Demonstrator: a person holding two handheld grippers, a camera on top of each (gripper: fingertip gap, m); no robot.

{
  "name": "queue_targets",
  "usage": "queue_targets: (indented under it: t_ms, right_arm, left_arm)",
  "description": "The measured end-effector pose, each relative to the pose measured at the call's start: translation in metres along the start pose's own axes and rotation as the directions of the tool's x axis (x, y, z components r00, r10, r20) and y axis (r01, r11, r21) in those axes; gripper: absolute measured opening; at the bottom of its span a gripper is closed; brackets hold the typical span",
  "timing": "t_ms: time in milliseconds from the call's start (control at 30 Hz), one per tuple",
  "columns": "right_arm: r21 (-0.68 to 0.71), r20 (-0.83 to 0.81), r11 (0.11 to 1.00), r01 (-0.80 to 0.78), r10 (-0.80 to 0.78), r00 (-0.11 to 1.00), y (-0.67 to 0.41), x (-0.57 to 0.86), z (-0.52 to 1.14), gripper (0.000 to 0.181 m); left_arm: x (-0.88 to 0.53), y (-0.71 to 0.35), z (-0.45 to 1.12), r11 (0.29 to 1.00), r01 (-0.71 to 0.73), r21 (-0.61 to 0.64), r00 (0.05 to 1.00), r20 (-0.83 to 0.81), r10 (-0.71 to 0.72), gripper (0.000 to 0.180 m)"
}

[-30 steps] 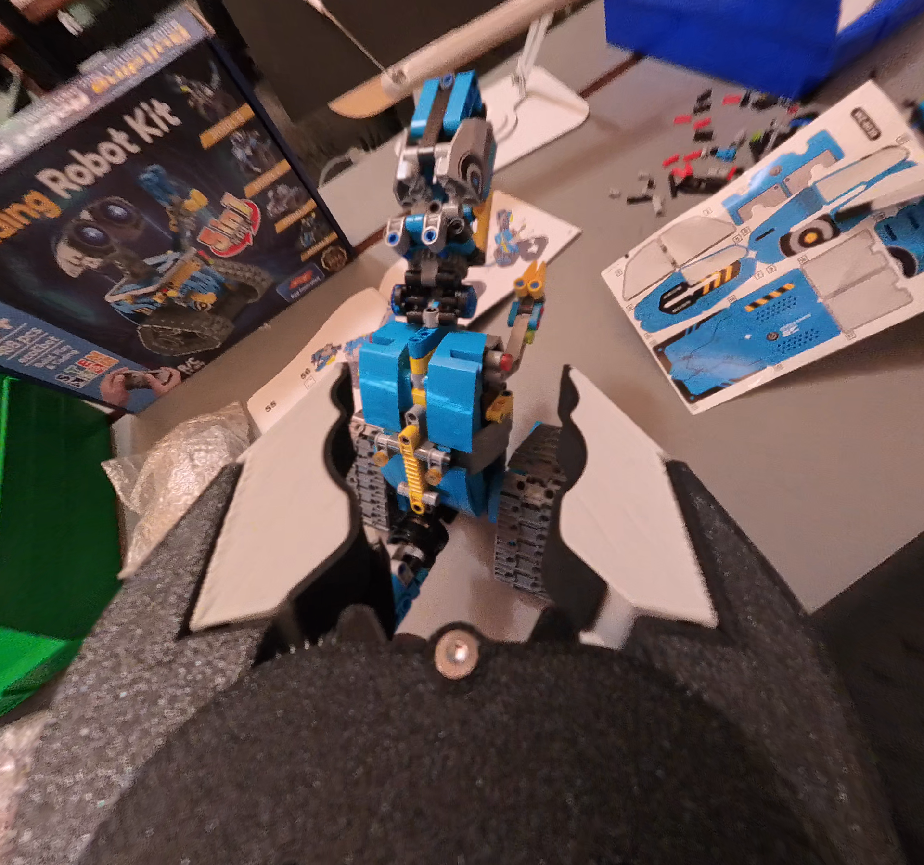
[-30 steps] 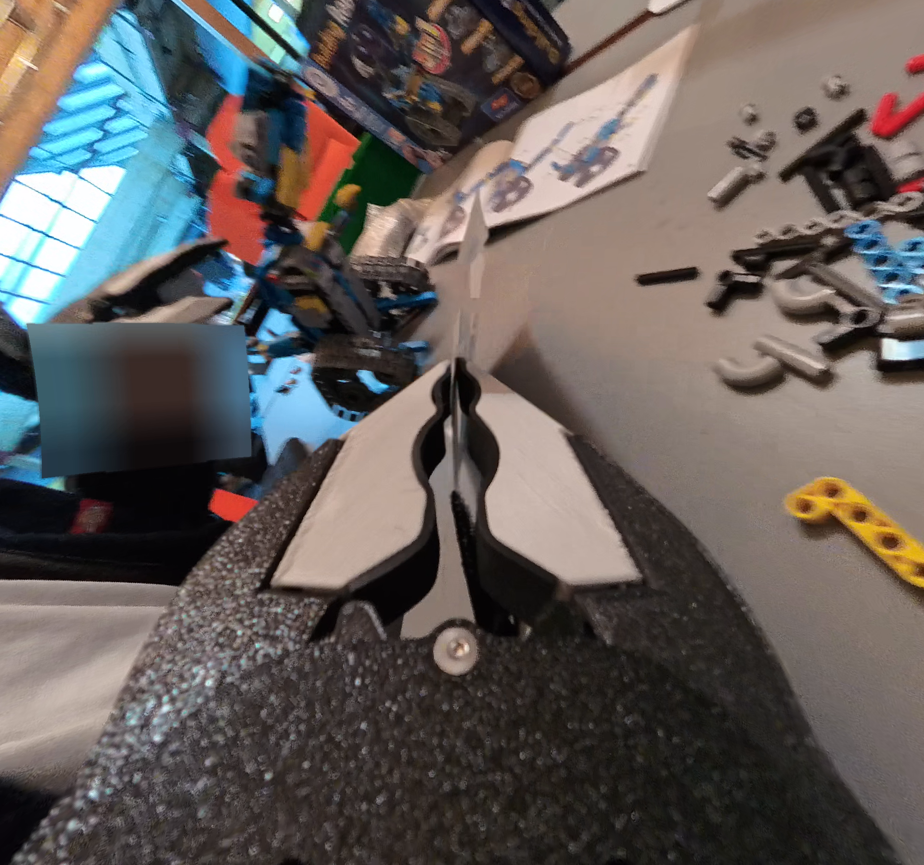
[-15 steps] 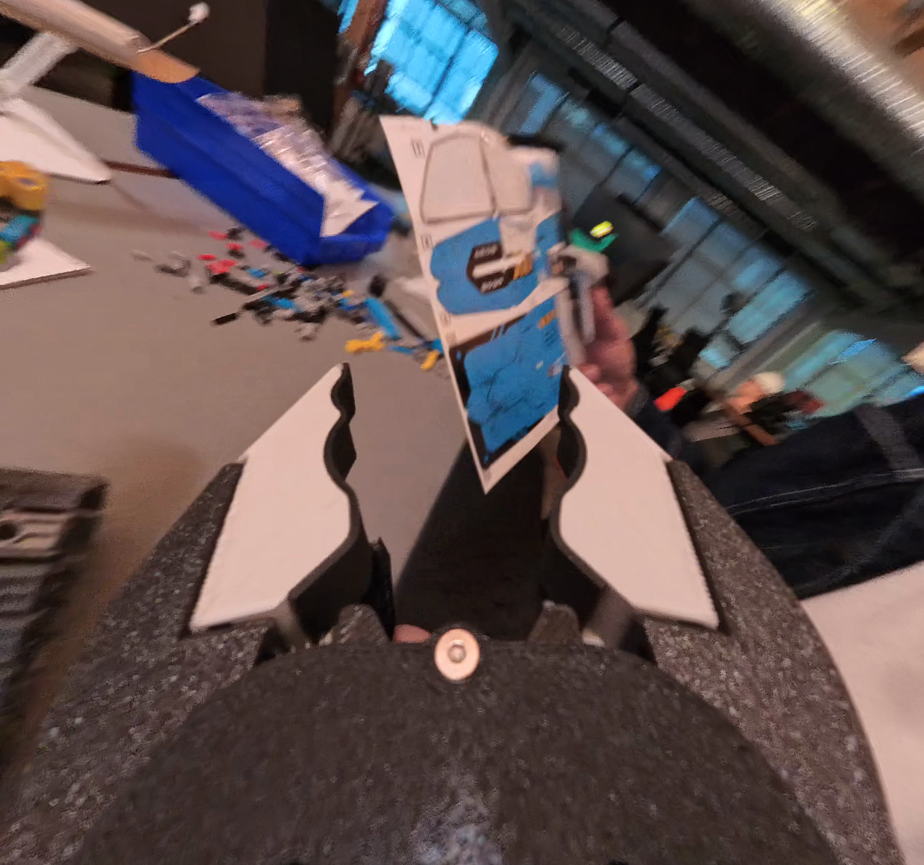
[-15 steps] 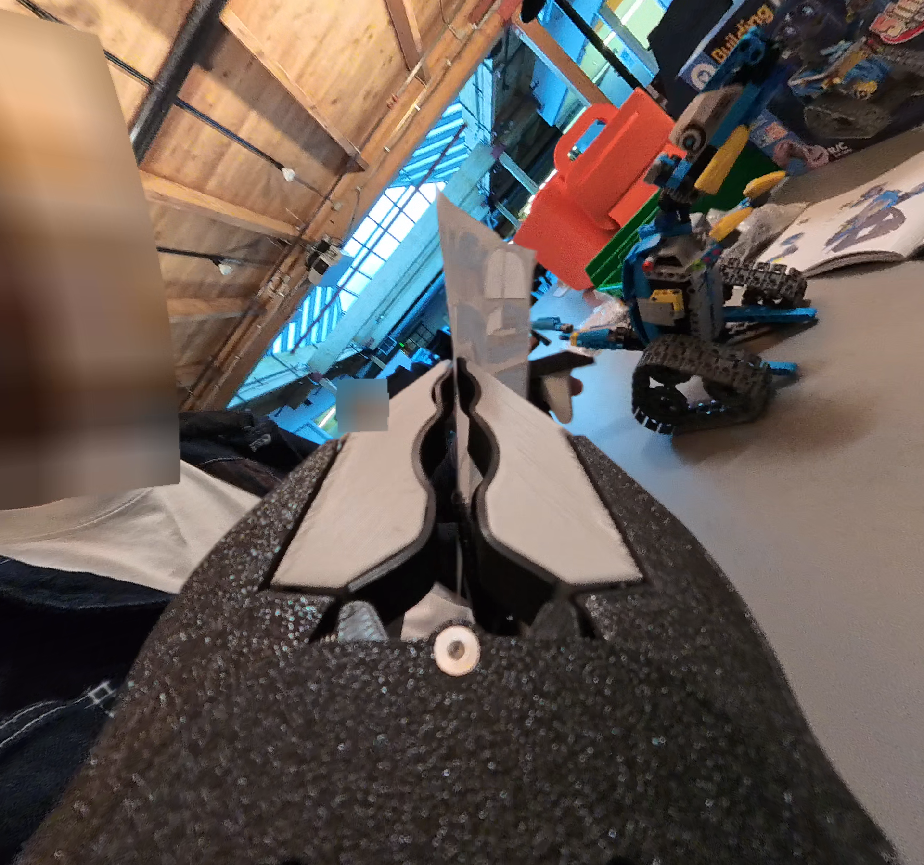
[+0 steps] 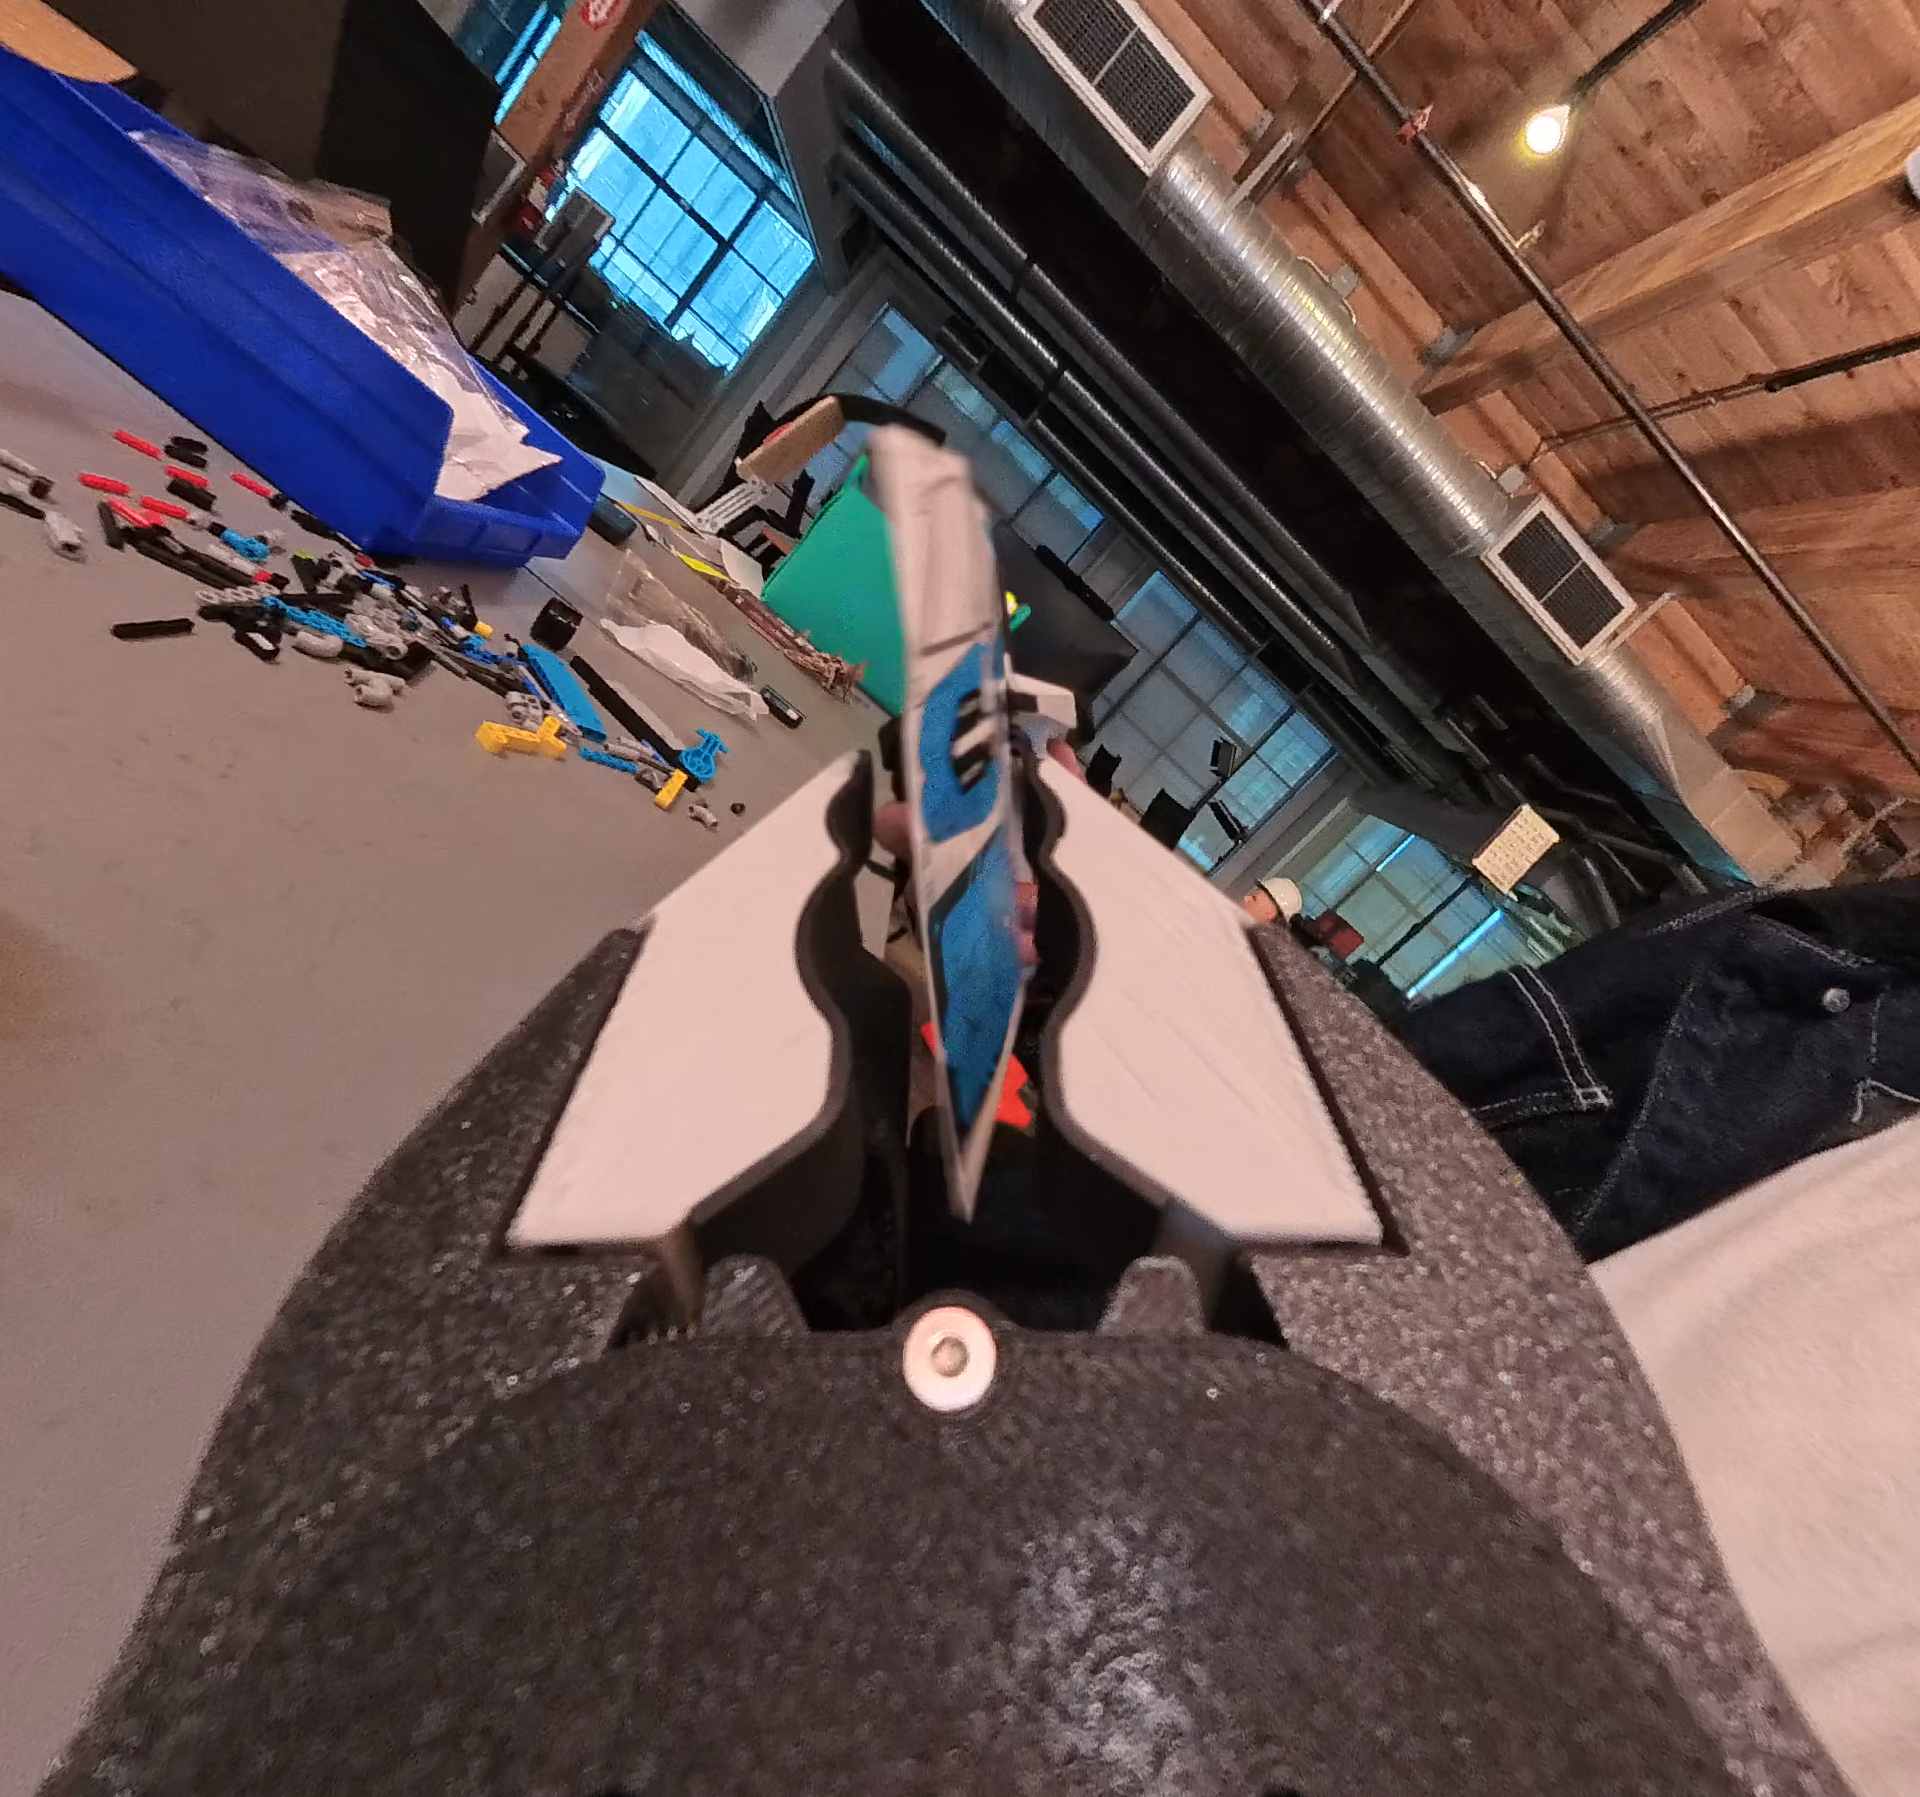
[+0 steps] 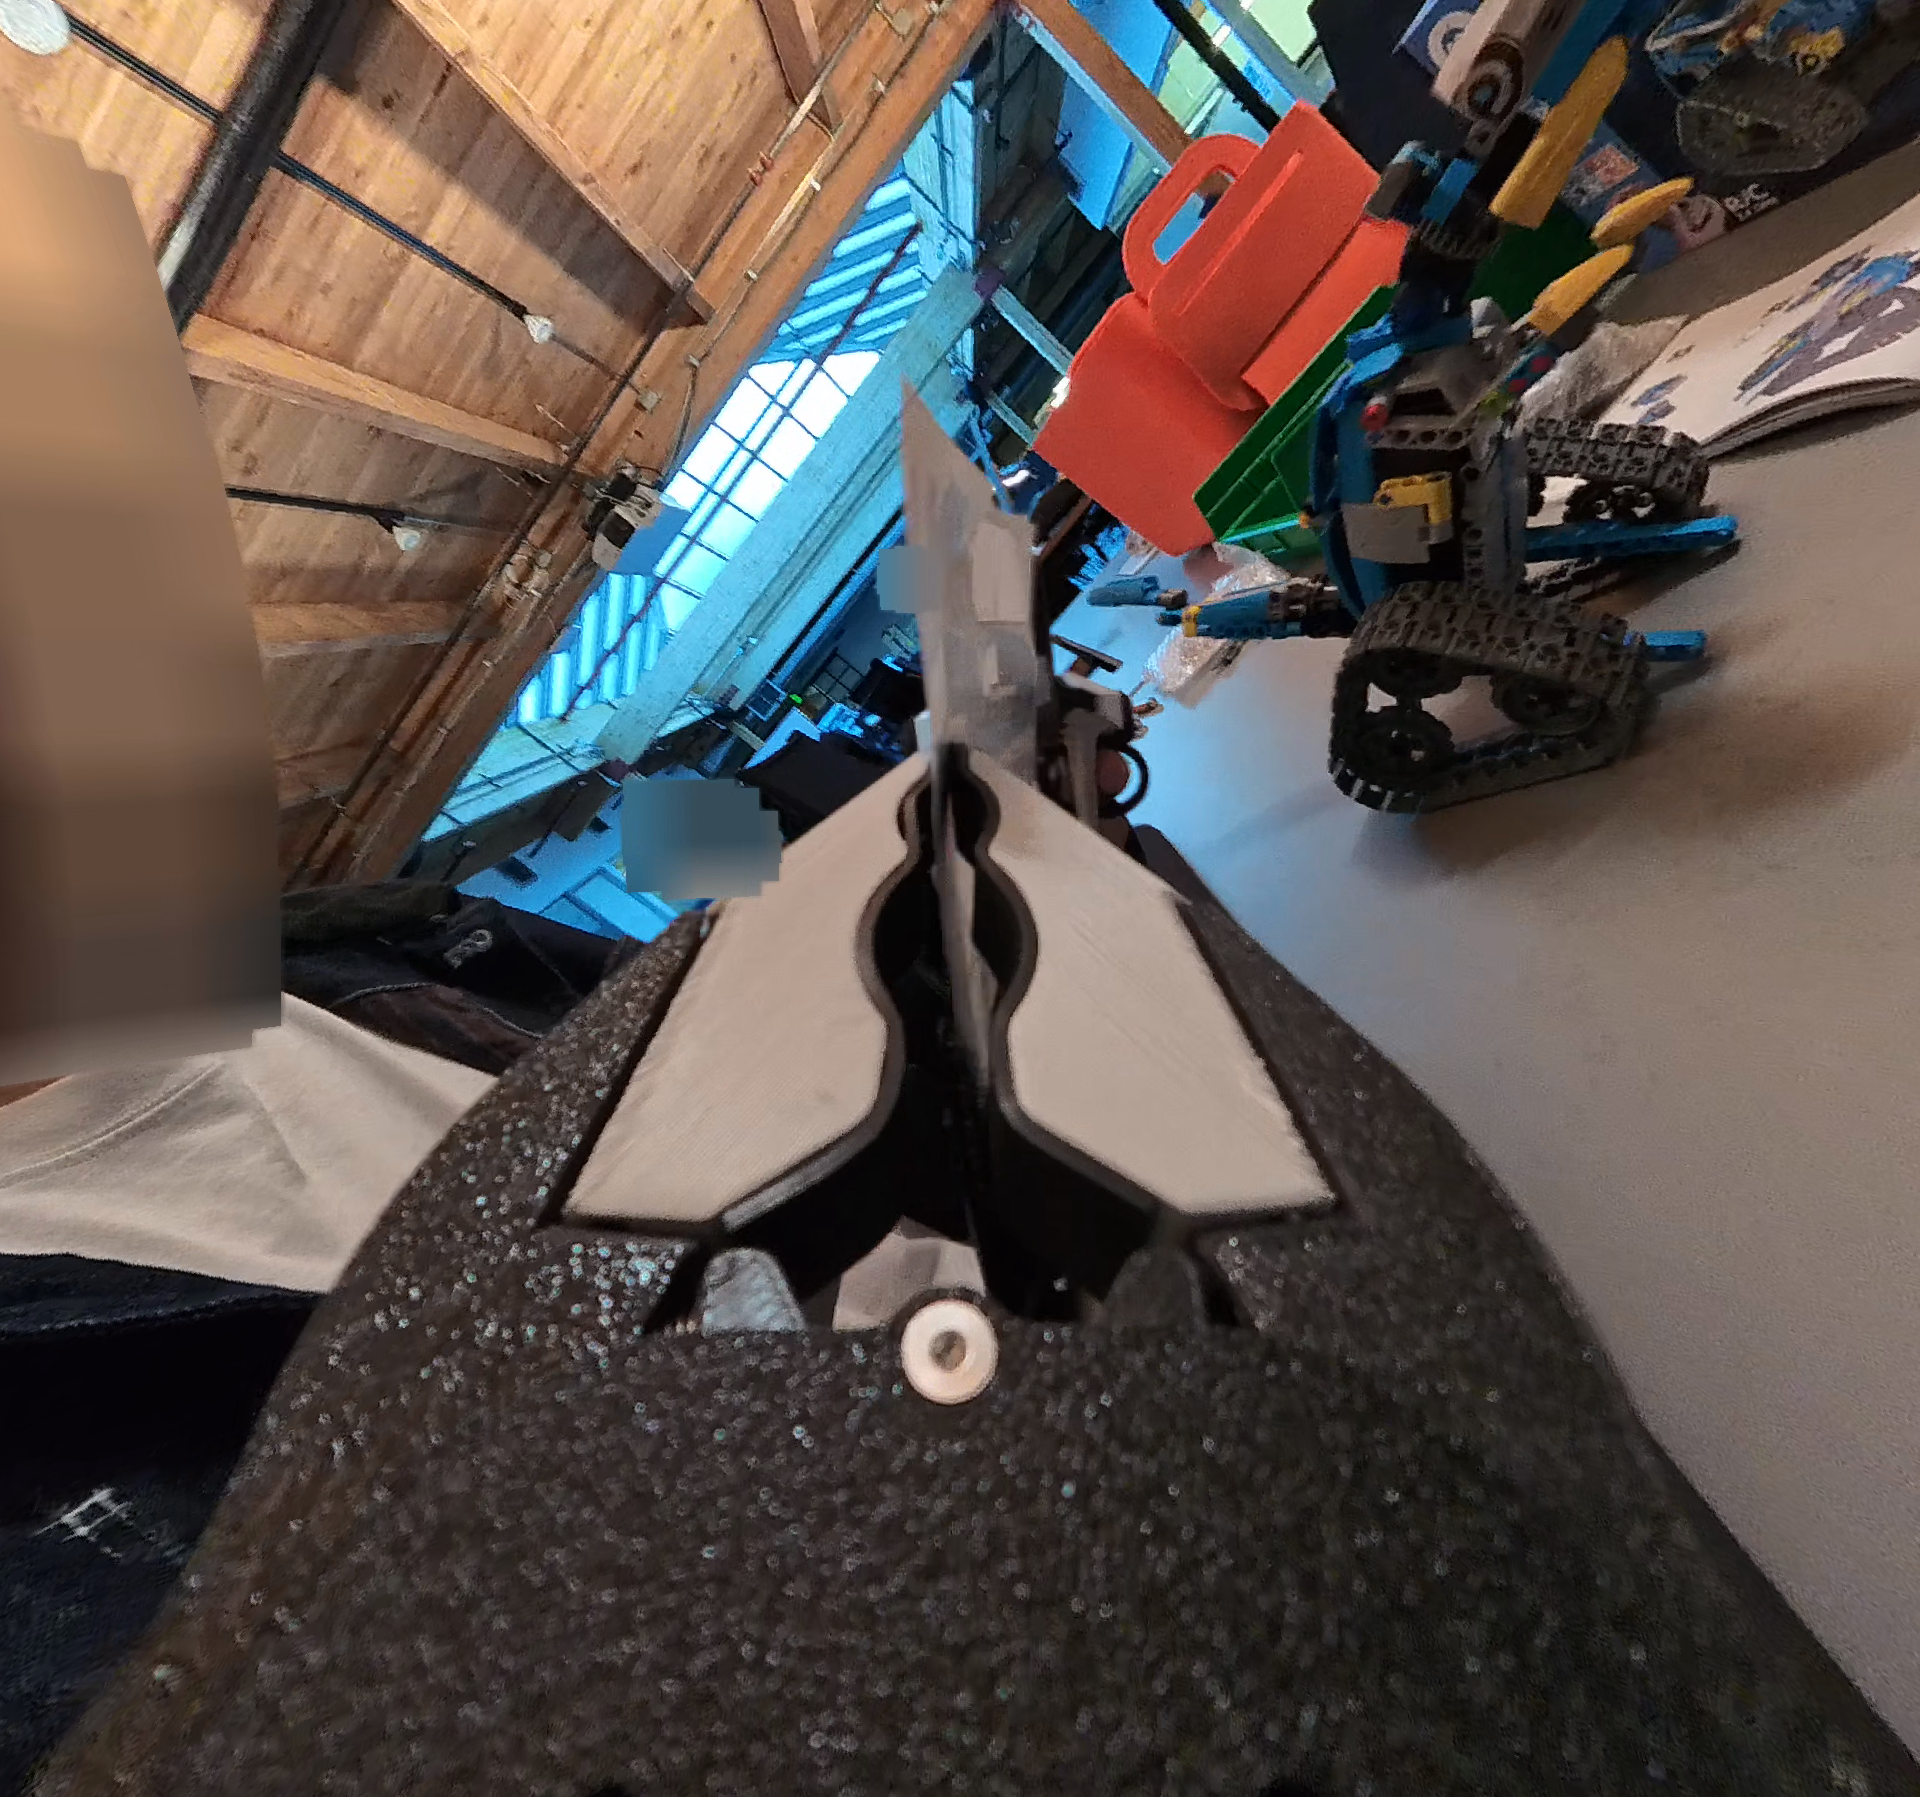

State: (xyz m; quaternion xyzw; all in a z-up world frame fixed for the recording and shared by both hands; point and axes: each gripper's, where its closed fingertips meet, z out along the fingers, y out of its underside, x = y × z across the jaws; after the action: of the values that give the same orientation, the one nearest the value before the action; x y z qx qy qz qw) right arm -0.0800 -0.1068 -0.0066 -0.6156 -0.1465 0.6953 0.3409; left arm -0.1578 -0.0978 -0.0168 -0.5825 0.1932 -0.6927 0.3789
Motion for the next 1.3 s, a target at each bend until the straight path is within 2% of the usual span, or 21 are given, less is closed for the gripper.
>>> queue_targets:
  t_ms: [67,233,267,400,467,500,567,600,633,667,733,767,800,833,867,1000,1167,1300]
  right_arm:
    - [-0.013,-0.028,1.000,0.021,-0.021,0.999,0.004,0.004,0.001,0.000]
    - [0.056,-0.021,0.998,-0.009,0.010,1.000,-0.004,0.011,-0.008,0.000]
    - [0.057,-0.028,0.998,-0.017,0.018,0.999,-0.003,0.014,-0.009,0.000]
    - [0.041,-0.084,0.999,0.000,0.003,0.996,0.002,0.024,-0.013,0.000]
    - [0.106,-0.239,0.985,0.139,-0.111,0.965,-0.016,0.033,-0.026,0.019]
    - [0.132,-0.358,0.952,0.277,-0.215,0.909,-0.031,0.033,-0.039,0.029]
    - [0.087,-0.563,0.822,0.563,-0.426,0.709,-0.054,0.014,-0.061,0.047]
    - [0.058,-0.582,0.750,0.659,-0.511,0.633,-0.057,-0.008,-0.058,0.046]
    - [0.023,-0.545,0.712,0.702,-0.580,0.606,-0.050,-0.030,-0.042,0.040]
    - [-0.031,-0.467,0.713,0.701,-0.630,0.620,-0.034,-0.045,-0.018,0.037]
    - [-0.194,-0.298,0.737,0.647,-0.673,0.677,0.012,-0.053,0.033,0.066]
    - [-0.303,-0.254,0.709,0.637,-0.704,0.663,0.032,-0.045,0.050,0.078]
    - [-0.379,-0.253,0.661,0.648,-0.747,0.615,0.041,-0.034,0.059,0.077]
    - [-0.427,-0.251,0.629,0.650,-0.773,0.583,0.046,-0.025,0.066,0.066]
    - [-0.452,-0.213,0.617,0.644,-0.776,0.593,0.054,-0.024,0.073,0.065]
    - [-0.415,-0.072,0.671,0.615,-0.698,0.713,0.073,-0.038,0.091,0.053]
    - [-0.299,0.001,0.799,0.522,-0.547,0.837,0.064,-0.051,0.086,0.040]
    - [-0.277,0.026,0.843,0.461,-0.473,0.881,0.061,-0.046,0.082,0.030]
  left_arm:
    - [0.000,0.006,0.004,0.999,-0.027,-0.027,1.000,0.007,0.028,0.008]
    - [0.002,0.008,0.007,0.997,-0.059,-0.051,0.998,-0.013,0.058,0.005]
    - [0.001,0.009,0.008,0.996,-0.066,-0.058,0.998,-0.007,0.066,0.000]
    - [0.001,0.015,0.006,0.996,-0.065,-0.065,0.998,-0.007,0.065,0.000]
    - [0.002,0.016,0.005,0.996,-0.055,-0.069,0.998,-0.009,0.055,0.000]
    - [0.002,0.015,0.004,0.997,-0.050,-0.063,0.999,-0.008,0.050,0.000]
    - [0.007,0.009,0.002,0.999,-0.036,-0.038,0.999,-0.025,0.035,0.000]
    - [0.010,0.007,0.001,0.999,-0.032,-0.031,0.999,-0.037,0.030,0.000]
    - [0.014,0.005,0.000,0.999,-0.035,-0.029,0.998,-0.052,0.033,0.000]
    - [0.019,0.005,0.000,0.998,-0.045,-0.033,0.997,-0.071,0.043,0.000]
    - [0.032,0.005,0.002,0.997,-0.060,-0.044,0.991,-0.119,0.054,0.000]
    - [0.040,0.005,0.002,0.997,-0.061,-0.047,0.987,-0.154,0.053,0.000]
    - [0.048,0.005,0.001,0.997,-0.063,-0.048,0.981,-0.186,0.053,0.000]
    - [0.053,0.005,0.000,0.996,-0.070,-0.045,0.976,-0.207,0.059,0.000]
    - [0.057,0.005,-0.002,0.996,-0.077,-0.043,0.973,-0.223,0.065,0.000]
    - [0.064,0.007,-0.006,0.995,-0.092,-0.047,0.964,-0.255,0.077,0.000]
    - [0.067,0.010,-0.009,0.992,-0.111,-0.065,0.954,-0.288,0.088,0.000]
    - [0.064,0.014,-0.008,0.990,-0.124,-0.074,0.958,-0.268,0.100,0.000]
